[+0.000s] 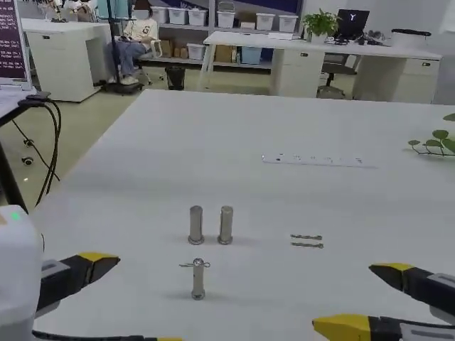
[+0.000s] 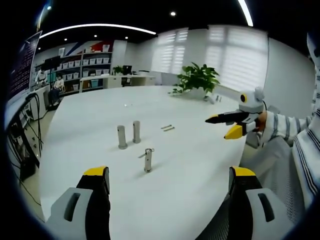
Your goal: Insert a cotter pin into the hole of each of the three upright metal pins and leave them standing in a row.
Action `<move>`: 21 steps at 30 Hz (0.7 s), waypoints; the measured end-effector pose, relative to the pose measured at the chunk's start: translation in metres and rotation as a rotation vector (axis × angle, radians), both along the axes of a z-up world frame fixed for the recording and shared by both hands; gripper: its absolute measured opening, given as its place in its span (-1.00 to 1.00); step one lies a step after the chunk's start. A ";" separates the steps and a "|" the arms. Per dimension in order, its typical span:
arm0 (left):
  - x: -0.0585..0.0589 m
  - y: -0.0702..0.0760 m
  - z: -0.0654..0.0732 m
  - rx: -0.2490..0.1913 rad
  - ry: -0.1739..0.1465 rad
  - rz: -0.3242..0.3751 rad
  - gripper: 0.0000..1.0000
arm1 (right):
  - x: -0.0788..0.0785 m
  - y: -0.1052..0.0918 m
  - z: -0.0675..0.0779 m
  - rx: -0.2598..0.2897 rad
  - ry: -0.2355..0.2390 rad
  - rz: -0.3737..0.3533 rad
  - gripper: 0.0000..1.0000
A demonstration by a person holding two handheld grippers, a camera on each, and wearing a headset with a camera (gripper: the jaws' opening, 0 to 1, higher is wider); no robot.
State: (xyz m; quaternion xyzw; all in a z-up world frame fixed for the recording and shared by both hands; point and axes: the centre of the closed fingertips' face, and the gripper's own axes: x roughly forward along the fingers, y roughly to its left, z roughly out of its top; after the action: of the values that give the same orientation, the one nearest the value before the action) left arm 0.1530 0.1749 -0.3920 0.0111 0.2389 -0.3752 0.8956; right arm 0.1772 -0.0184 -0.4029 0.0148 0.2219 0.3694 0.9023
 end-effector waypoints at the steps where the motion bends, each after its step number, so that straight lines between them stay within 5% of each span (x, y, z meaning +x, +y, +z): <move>1: 0.001 0.001 0.000 0.005 -0.002 -0.001 0.97 | 0.000 -0.003 0.003 0.004 -0.008 -0.009 0.74; 12: 0.036 0.008 0.014 0.043 -0.050 0.034 0.94 | -0.001 -0.017 0.012 -0.004 -0.018 -0.039 0.72; 21: 0.068 0.005 0.028 -0.001 -0.082 0.084 0.83 | 0.003 -0.021 0.011 -0.003 -0.003 -0.028 0.71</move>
State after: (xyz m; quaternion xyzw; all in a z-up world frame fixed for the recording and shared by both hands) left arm 0.2214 0.1794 -0.3640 0.0158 0.2022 -0.3365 0.9196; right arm 0.1806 -0.0395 -0.3920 0.0162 0.2209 0.3564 0.9077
